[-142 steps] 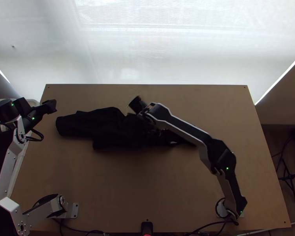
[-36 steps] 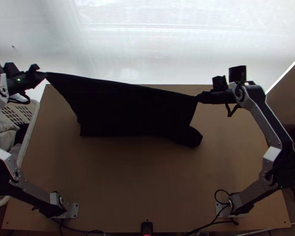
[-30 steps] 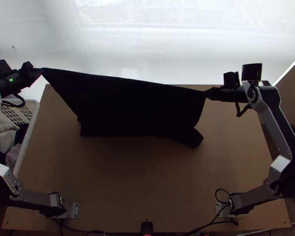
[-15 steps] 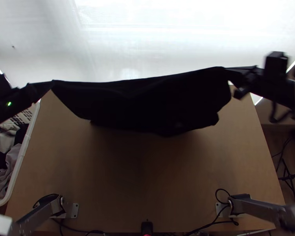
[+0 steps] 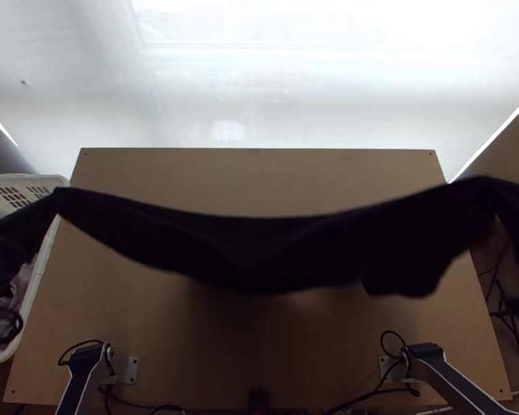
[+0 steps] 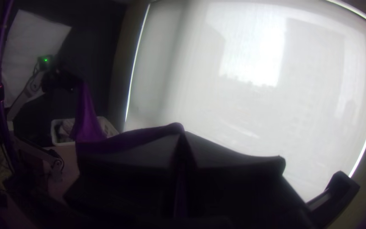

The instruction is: Fold the t-shirt

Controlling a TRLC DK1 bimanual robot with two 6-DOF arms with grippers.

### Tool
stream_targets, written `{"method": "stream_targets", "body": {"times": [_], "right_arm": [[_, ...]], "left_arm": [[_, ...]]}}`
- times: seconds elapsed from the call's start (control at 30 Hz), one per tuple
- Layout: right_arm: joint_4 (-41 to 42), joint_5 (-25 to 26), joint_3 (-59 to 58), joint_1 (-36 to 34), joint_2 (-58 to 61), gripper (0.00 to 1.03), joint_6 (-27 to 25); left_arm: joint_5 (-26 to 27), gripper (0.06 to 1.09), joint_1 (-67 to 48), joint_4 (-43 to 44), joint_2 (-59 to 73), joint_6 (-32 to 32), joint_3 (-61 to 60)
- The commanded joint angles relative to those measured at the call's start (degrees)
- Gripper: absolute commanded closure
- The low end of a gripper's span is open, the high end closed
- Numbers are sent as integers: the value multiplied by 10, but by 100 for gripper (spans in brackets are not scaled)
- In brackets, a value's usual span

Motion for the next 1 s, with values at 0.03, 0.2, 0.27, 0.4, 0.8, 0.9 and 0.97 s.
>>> {"method": "stream_targets", "body": {"times": [0.03,0.2,0.27,0.4,0.8,0.9,0.97], "right_arm": [[-48,2,51,9,-34,100,-12],[-54,3,154,17,16,100,-20],[-43,3,163,20,24,100,-28],[-28,0,149,36,38,100,-12],[-36,-25,-66,59,171,100,42],[-24,-26,-133,37,186,100,4],[8,-26,-179,28,188,100,-13]], "left_arm": [[6,105,-4,-5,-37,-36,43],[4,105,-3,4,-21,-38,71],[4,105,-3,11,-12,-38,86],[4,105,0,13,-1,-47,88],[30,105,3,-23,128,-28,-63],[26,105,3,-15,161,14,-125],[13,105,3,-1,192,41,-154]]}}
